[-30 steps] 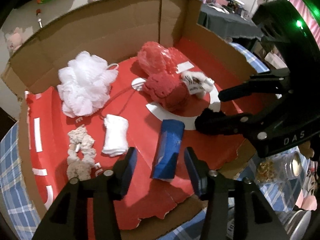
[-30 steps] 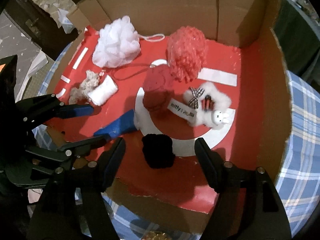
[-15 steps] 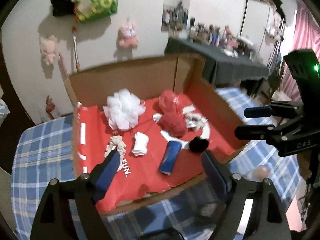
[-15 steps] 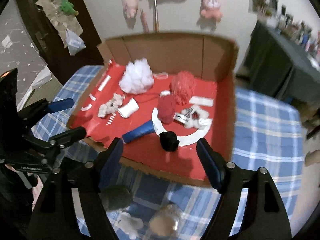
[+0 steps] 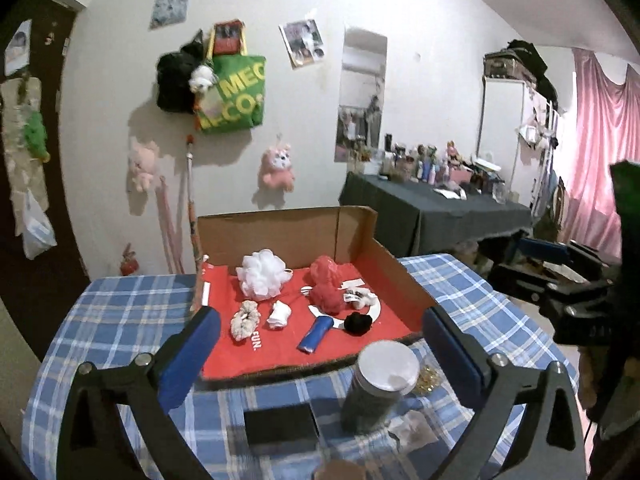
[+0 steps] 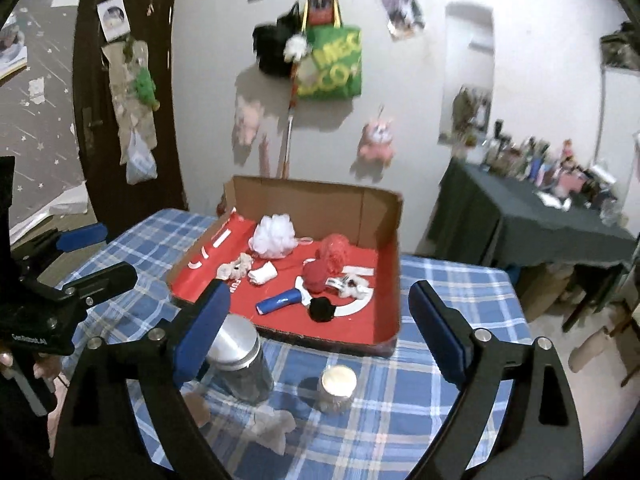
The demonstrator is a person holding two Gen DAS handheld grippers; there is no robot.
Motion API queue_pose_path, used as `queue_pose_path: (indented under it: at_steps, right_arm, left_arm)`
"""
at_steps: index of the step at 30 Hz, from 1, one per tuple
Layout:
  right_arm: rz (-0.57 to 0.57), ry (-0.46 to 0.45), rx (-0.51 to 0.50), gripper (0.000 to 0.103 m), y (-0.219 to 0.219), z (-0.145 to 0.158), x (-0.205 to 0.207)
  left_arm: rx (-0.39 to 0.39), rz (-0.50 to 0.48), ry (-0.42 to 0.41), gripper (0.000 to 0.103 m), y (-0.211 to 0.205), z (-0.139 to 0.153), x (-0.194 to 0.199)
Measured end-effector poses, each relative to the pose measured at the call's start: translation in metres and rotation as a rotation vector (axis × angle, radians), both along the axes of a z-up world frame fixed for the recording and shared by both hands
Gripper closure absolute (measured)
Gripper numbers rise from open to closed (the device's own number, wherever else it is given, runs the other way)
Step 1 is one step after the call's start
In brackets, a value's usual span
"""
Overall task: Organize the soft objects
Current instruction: 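Withdraw both open tools from the box back over the table, then grasp the tan round sponge with the left tool while the right grasps the white tissue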
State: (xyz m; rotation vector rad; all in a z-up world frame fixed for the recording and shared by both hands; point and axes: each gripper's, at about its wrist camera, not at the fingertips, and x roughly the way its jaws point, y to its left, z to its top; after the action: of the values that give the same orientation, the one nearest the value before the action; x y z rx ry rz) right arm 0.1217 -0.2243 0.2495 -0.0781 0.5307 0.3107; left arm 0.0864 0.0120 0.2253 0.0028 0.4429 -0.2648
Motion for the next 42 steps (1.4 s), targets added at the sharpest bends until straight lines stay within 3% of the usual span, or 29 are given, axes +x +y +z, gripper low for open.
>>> queue_pose_path:
  at_steps: [6,11,17,28,42]
  right_arm:
    - [-0.059,-0.123,0.013,0.011,-0.004,-0.018,-0.061]
    - [-0.093,-0.147,0.051,0.011,-0.008,-0.04,-0.089]
    - [-0.108,-0.084,0.1,0.011,-0.013,-0.077,-0.099]
    - [-0.132,-0.01,0.068,0.011,-0.004,-0.127,-0.094]
    - [-0.104,0.15,0.114,0.012,-0.007,-0.17,-0.059]
  left_arm:
    - [-0.041,0.008,-0.043,0.0,-0.009,-0.019,-0.044]
    - [-0.054,0.058,-0.053,0.0,-0.007,-0.04,-0.062]
    - [-0.04,0.092,-0.021,0.0,-0.005,-0.066,-0.066]
    - [-0.013,0.115,0.091,0.0,-0.004,-0.117,-0.059]
    - [0.033,0.096,0.256,0.002,-0.004,-0.165,-0.033]
